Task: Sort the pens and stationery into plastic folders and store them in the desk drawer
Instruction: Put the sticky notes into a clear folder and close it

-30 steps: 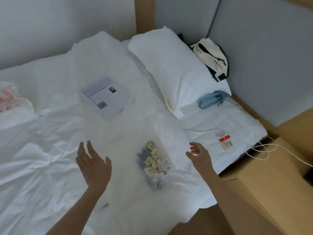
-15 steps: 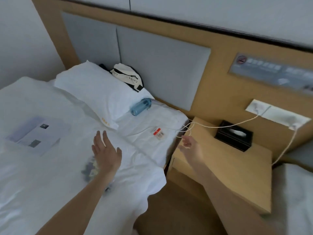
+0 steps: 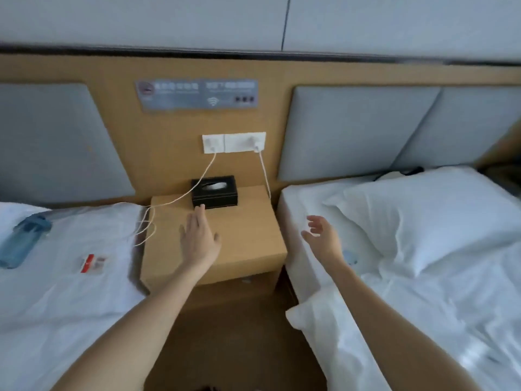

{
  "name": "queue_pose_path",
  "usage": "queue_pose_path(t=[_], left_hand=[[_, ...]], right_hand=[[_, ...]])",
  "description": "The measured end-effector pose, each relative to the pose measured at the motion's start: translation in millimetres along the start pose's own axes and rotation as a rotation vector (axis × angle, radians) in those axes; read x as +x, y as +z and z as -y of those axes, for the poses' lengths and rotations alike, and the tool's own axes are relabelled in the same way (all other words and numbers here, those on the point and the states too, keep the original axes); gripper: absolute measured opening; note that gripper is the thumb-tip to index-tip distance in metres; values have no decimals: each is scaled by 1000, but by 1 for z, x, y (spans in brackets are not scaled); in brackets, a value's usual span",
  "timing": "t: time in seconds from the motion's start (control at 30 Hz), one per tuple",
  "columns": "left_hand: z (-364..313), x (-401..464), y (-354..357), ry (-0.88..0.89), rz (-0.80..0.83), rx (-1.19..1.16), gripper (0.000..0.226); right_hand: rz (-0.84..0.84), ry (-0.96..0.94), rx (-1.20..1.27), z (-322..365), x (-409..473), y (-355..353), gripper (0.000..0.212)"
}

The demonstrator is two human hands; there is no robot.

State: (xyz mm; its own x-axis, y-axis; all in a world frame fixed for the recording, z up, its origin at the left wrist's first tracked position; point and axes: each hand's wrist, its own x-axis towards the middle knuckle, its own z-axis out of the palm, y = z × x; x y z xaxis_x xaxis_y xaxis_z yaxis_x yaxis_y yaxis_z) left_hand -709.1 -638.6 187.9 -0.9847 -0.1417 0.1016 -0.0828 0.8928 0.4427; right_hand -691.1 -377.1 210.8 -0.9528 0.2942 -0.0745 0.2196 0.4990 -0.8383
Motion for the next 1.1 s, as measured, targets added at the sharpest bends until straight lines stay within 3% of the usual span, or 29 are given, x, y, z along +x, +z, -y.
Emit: queue_pose_path(t=[0.2, 0.4, 0.63, 0.93, 1.1], left_hand=[[-101, -6, 48, 383, 215, -52, 72], [-146, -42, 82, 631, 464, -76, 64], [-140, -69, 109, 662, 759, -50, 63], [-149, -61, 141, 595, 896, -132, 57], [-168, -67, 175, 459, 920, -104, 47]], right_hand=[[-358, 265, 59, -72, -61, -97, 38], [-570, 496, 70, -120, -149, -112, 38], [-671, 704, 170, -170, -209, -83, 38], [-653, 785, 179, -237, -194, -102, 40], [-593, 787, 200, -276, -171, -132, 40]])
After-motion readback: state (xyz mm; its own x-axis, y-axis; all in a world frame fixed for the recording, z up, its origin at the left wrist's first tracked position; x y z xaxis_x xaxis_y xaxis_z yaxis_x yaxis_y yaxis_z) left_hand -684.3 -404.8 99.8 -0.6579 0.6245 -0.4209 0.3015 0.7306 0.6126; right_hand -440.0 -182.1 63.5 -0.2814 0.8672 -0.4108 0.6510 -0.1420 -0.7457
